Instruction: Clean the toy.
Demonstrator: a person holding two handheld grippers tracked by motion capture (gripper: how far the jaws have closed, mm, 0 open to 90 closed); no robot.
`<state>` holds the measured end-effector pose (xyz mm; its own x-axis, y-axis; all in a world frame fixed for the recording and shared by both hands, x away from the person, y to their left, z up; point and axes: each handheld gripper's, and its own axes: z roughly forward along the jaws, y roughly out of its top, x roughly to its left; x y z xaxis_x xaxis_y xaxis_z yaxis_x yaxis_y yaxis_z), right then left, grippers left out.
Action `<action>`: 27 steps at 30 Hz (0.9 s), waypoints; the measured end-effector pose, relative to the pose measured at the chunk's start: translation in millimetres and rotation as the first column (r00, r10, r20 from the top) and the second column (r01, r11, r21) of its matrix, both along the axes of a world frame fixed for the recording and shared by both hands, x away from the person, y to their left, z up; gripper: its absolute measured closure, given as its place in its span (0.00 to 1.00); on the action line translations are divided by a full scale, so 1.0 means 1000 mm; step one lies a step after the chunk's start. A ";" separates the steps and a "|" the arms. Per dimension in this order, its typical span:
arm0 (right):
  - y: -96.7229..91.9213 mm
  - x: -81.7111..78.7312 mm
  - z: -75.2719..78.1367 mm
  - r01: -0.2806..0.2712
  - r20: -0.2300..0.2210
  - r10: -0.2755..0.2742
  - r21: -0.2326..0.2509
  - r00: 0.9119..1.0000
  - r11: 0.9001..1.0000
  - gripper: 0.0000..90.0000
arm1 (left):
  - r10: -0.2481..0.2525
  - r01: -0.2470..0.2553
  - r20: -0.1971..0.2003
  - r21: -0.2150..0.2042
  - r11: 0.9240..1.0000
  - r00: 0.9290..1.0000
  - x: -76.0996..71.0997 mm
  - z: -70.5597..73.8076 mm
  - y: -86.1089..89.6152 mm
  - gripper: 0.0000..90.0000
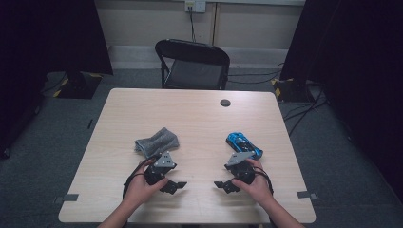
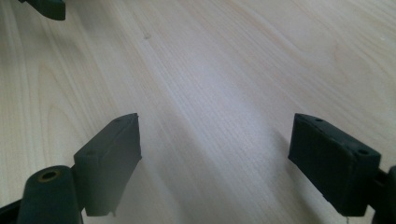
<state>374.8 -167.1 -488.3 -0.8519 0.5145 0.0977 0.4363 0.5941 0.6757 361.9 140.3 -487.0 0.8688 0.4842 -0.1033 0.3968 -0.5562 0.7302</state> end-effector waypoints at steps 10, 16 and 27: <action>0.001 -0.007 -0.005 -0.014 0.023 0.014 -0.021 1.000 1.000 0.18 | -0.003 0.003 0.026 -0.001 1.000 1.000 -0.005 -0.002 -0.001 0.18; 0.003 -0.011 -0.008 -0.026 0.061 0.028 -0.038 0.998 0.999 0.17 | -0.014 0.013 0.030 0.020 1.000 0.999 -0.008 -0.006 -0.001 0.18; 0.001 -0.015 -0.014 -0.016 0.106 0.015 0.014 0.994 1.000 0.16 | -0.039 0.036 0.062 0.043 0.998 0.997 -0.010 -0.015 -0.003 0.17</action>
<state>359.3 -166.3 -502.4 -0.8658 0.5002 0.0137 0.3523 0.5899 0.7265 351.6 137.5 -501.6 0.8905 0.4541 -0.0288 0.3296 -0.6001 0.7288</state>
